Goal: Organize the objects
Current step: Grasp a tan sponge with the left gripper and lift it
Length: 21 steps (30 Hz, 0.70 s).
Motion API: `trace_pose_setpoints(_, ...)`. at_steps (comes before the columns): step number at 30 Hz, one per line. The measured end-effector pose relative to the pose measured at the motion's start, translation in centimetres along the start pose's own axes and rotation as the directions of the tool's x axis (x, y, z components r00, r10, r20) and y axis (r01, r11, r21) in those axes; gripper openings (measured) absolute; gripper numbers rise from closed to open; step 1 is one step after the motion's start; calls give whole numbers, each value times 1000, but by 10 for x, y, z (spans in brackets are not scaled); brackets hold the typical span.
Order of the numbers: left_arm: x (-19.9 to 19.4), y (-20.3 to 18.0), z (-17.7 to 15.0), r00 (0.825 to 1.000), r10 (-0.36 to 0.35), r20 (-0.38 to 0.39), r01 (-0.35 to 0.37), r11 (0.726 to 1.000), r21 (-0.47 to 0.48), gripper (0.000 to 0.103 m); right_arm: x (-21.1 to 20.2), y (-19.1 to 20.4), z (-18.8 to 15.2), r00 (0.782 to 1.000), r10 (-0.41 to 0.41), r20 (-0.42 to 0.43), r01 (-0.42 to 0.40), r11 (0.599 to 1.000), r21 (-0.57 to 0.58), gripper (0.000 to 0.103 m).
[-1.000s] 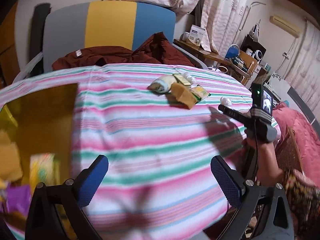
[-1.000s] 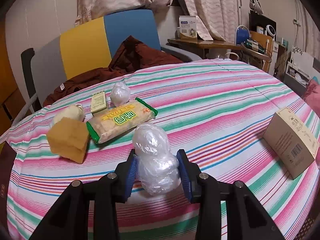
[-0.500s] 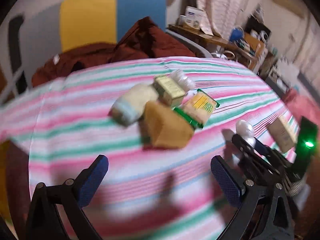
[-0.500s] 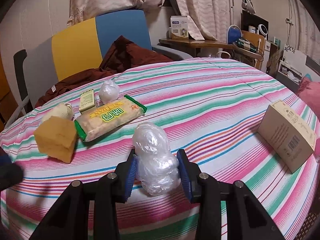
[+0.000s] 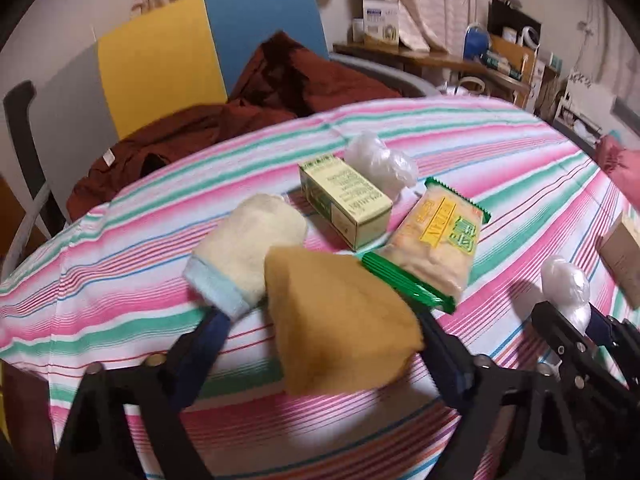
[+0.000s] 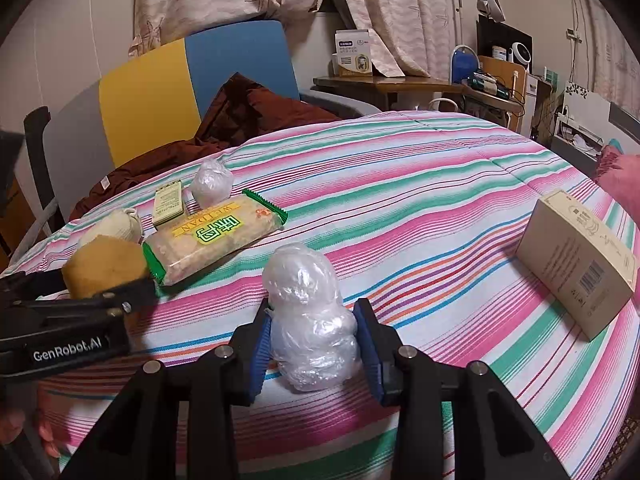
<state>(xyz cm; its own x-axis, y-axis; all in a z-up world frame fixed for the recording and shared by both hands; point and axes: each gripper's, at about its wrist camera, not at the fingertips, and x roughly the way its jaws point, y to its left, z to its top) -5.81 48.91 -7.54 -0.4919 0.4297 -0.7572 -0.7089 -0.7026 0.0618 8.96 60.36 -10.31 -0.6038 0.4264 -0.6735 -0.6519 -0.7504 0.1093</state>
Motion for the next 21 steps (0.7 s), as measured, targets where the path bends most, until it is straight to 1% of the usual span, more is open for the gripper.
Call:
trace_pose_setpoints(1, 1, -1, -1, 1000, -5, 3, 5, 1000, 4, 82, 0, 0, 0, 1000, 0, 2, 0, 1000, 1, 40)
trace_pose_setpoints(3, -4, 0, -4, 999, -26, 20, 25, 1000, 17, 72, 0, -1, 0, 1000, 1, 2, -1, 1000, 4, 40)
trace_pose_setpoints(5, -12, 1, -10, 998, -37, 44, 35, 999, 36, 65, -1, -1, 0, 1000, 0, 3, -1, 1000, 5, 40)
trace_pose_setpoints(6, -14, 0, -13, 998, -37, 46, 35, 998, 49, 64, -1, -1, -1, 1000, 0, 3, 0, 1000, 6, 40)
trace_pose_setpoints(9, -19, -3, -22, 998, -43, 41, 40, 997, 71, 58, -1, 0, -1, 1000, -5, 3, 5, 1000, 6, 40)
trace_pose_setpoints(14, -33, 0, -40, 997, -62, 36, 60, 996, 63, 58, -1, 0, -1, 1000, -10, 3, 10, 1000, 4, 39)
trace_pose_setpoints(18, -43, 10, -55, 997, -73, 19, 73, 997, 22, 55, -1, 1, -1, 1000, -19, 3, 19, 1000, 0, 39)
trace_pose_setpoints(20, -47, 12, -58, 997, -70, 19, 70, 998, 6, 55, -1, 2, -1, 1000, -29, 3, 29, 1000, -6, 39)
trace_pose_setpoints(21, -48, 13, -56, 996, -90, 17, 90, 996, 1, 56, -1, 2, -1, 999, -32, 3, 32, 999, -7, 39)
